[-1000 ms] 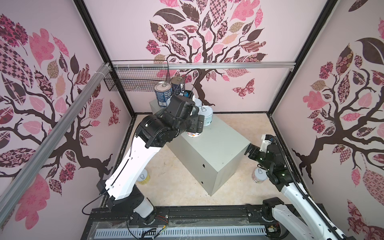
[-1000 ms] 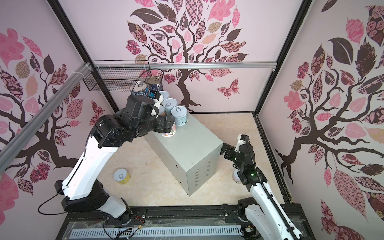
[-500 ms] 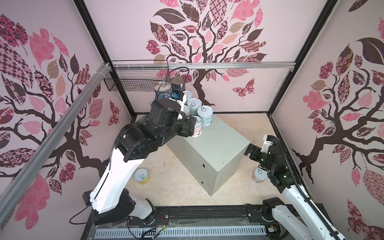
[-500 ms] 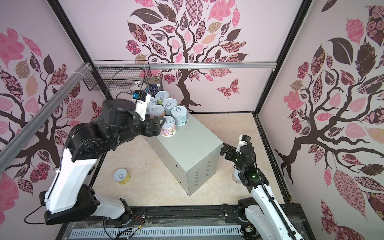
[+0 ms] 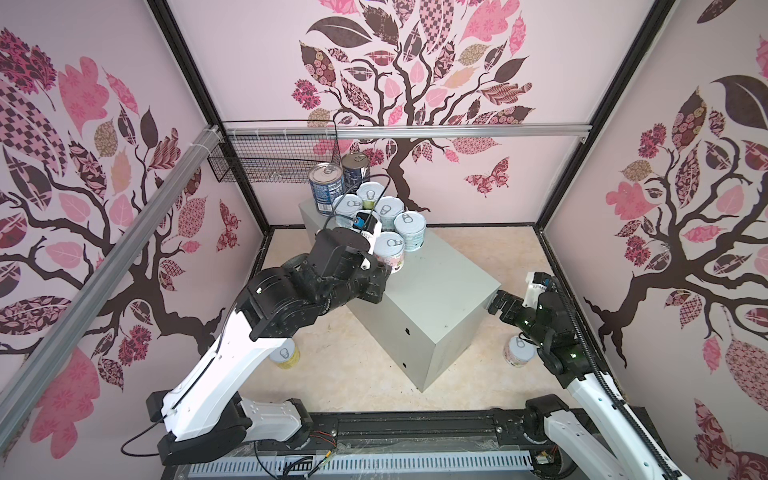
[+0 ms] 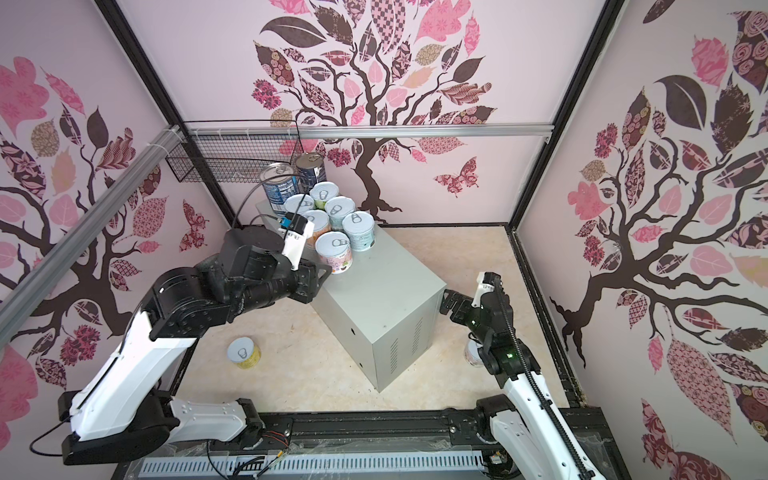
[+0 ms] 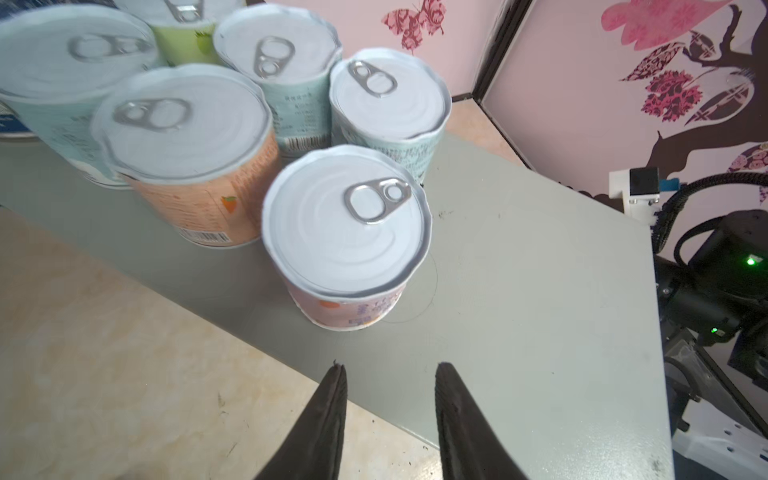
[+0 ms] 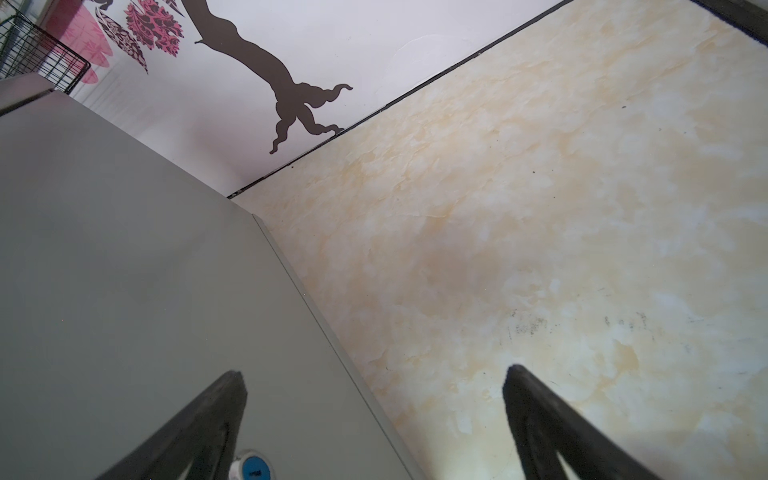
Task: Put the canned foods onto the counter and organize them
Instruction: 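Lower the can onto the box top beside the cans and open the left gripper, then raise the left gripper away while the right gripper lowers over the pink floor can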
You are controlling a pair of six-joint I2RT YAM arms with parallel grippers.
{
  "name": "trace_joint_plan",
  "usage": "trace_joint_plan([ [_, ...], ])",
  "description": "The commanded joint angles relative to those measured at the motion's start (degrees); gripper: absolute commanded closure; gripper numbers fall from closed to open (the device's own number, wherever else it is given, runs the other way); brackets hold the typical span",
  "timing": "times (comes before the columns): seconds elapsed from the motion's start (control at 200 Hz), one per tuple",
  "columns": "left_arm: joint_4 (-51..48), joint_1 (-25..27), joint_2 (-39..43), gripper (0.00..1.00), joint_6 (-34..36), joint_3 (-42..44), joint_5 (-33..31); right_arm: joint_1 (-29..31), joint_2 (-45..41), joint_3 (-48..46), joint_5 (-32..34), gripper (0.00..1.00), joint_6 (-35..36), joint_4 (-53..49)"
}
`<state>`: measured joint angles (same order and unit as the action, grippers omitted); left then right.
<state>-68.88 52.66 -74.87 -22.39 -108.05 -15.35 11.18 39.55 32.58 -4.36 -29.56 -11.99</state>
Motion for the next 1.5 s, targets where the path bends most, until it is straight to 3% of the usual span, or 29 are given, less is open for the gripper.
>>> trace_joint_plan([
  [0.0,5.0,1.2,0.9,0.62,-2.5,2.5,2.6,1.3,-0.4,2.4,-3.7,0.00,0.5,-0.2],
  [0.165,6.7,1.3,-0.7,0.63,-2.7,2.9,3.1,1.3,-0.3,2.5,-3.9,0.00,0.6,-0.3],
  [0.72,12.0,1.3,-2.5,0.64,-2.4,5.4,-5.4,1.3,-0.3,2.1,-4.1,0.00,1.2,0.1],
  [1.28,12.4,1.2,-4.1,0.64,-0.7,4.8,-9.4,1.3,-0.9,1.3,-3.8,0.00,1.4,0.6],
  [1.406,12.7,1.2,-3.6,0.60,-0.9,4.7,-9.5,1.3,-1.0,1.6,-2.9,0.00,1.5,0.0],
  [1.496,12.7,1.2,-2.8,0.51,-1.2,4.4,-8.7,1.3,-0.9,2.5,-0.7,0.00,1.5,-1.6],
])
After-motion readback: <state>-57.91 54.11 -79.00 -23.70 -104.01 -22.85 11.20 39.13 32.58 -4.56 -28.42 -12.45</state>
